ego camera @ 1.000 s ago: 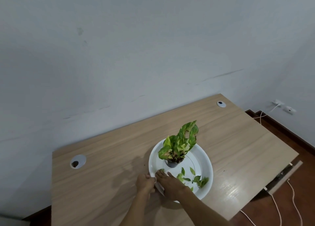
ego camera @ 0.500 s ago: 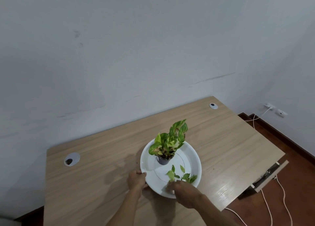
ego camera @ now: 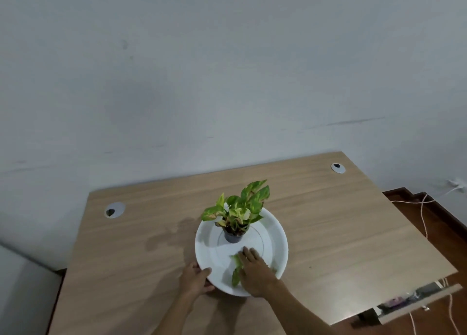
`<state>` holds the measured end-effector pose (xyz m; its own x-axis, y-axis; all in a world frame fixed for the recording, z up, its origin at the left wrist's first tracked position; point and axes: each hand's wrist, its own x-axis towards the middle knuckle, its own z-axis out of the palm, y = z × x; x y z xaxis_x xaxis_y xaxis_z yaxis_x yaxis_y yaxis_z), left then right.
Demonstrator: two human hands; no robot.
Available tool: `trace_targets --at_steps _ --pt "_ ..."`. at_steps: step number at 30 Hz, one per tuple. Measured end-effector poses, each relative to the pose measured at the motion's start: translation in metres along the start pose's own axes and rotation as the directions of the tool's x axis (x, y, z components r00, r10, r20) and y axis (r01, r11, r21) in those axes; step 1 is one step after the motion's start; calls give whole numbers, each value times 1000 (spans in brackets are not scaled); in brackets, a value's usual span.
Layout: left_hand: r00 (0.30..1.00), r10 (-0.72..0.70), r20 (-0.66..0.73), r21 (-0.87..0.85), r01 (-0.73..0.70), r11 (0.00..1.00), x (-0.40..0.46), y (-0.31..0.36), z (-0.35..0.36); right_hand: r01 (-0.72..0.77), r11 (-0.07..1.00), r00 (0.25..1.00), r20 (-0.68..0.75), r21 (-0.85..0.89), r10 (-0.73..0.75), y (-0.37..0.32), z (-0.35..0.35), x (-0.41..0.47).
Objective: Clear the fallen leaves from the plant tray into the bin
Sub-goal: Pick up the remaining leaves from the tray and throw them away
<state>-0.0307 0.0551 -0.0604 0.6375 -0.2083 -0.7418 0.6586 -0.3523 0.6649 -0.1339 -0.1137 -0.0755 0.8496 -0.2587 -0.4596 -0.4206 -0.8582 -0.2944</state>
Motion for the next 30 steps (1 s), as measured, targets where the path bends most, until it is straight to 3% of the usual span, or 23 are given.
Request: trace_targets --at_steps 4,8,12,18,25,30 --pt "995 67 -78 -65 -72 995 -6 -3 10 158 987 987 -28 20 -157 8 4 -24" --pt "990 121 -70 -77 -126 989 -14 -9 13 310 949 951 -33 57 -309 21 -15 -39" --pt "994 104 -32 -89 -106 990 -24 -21 24 319 943 943 -136 91 -305 23 -31 -23" --pt "990 114 -83 -183 -127 975 -26 -35 37 539 806 842 136 -245 -522 17 -26 -5" --pt "984 154 -94 -152 -167 974 -26 -37 39 655 707 756 222 -266 -616 37 -35 -16" --pt "972 208 -109 -120 -221 968 -25 -45 43 435 900 899 53 -15 -434 73 -65 -17"
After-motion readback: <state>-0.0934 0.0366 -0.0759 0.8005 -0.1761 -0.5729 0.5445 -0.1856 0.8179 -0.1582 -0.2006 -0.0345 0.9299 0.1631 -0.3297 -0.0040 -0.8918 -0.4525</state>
